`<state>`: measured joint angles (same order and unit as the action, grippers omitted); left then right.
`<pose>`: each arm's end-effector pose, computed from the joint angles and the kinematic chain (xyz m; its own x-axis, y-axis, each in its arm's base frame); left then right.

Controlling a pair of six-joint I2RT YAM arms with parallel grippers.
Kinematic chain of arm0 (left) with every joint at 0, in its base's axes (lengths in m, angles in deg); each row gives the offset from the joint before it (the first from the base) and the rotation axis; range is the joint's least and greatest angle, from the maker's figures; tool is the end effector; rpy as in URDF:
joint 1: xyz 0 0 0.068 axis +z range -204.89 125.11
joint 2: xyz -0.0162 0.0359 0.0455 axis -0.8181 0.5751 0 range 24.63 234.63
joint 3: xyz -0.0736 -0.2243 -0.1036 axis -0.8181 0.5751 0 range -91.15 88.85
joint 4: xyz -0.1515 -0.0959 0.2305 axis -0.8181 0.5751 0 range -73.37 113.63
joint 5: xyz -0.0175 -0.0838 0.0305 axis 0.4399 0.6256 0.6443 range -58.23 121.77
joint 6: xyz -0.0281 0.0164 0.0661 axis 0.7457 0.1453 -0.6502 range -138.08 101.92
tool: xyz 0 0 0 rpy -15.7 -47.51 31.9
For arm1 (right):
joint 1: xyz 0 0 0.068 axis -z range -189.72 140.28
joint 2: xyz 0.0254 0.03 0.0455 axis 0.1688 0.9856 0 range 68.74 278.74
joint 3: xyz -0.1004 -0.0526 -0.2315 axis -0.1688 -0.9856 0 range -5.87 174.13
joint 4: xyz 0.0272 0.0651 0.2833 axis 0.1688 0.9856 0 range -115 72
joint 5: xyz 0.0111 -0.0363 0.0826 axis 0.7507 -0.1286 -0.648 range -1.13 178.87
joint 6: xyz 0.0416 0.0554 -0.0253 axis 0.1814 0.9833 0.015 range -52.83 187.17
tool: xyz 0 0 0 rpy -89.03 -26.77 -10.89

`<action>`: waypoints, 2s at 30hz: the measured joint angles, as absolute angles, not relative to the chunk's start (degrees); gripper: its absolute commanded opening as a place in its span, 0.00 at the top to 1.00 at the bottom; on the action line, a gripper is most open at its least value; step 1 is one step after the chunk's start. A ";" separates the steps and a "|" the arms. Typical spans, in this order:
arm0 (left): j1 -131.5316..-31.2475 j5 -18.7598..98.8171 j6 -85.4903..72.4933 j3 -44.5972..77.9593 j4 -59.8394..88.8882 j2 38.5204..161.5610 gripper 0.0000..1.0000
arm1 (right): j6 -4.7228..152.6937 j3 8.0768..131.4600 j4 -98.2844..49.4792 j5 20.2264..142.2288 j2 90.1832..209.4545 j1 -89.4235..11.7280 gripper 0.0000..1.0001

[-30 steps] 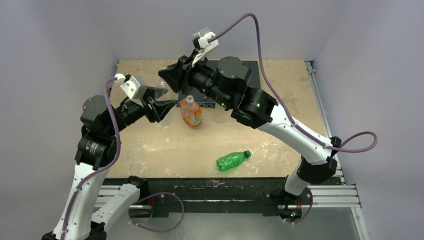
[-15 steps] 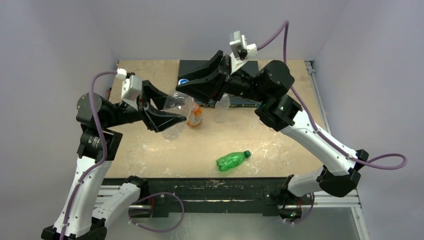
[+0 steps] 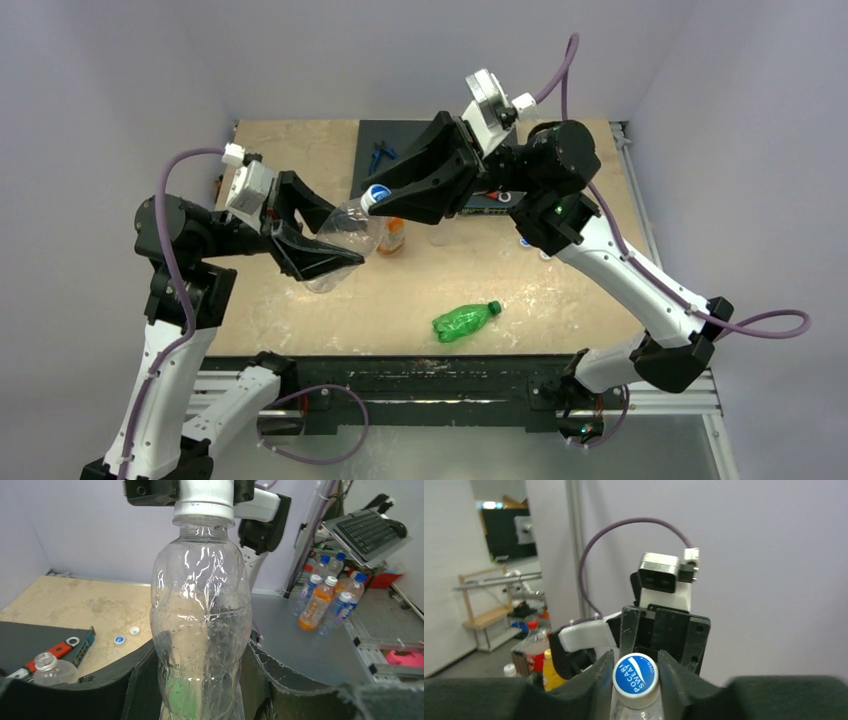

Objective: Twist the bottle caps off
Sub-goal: Unscrew the bottle cap from the plastic bottle.

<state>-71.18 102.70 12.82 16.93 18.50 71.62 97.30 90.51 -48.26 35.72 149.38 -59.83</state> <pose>0.1405 -0.1016 0.5034 -0.1530 -0.1301 -0.9796 0.9880 0.0033 -0.1547 0.1652 0.2744 0.5614 -0.0821 0.3711 -0.9250 -0.9455 -0.3223 -0.0454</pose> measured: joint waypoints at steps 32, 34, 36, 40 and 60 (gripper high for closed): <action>-71.14 72.10 -7.64 22.22 27.87 67.07 0.03 | 86.50 99.17 -21.40 92.05 153.47 -71.96 1.00; -71.16 73.59 -7.12 22.22 27.90 67.51 0.01 | 86.15 100.50 -20.81 91.11 154.47 -71.96 1.00; -71.16 74.25 -6.81 22.20 27.90 68.05 0.00 | 85.61 101.40 -19.76 90.43 155.46 -72.00 1.00; -71.16 75.36 -6.57 22.00 27.83 69.19 0.06 | 84.03 102.42 -16.94 89.05 157.29 -72.44 1.00; -71.08 76.56 -7.90 21.43 31.50 68.29 0.20 | 76.47 104.70 -11.15 90.21 157.82 -74.65 1.00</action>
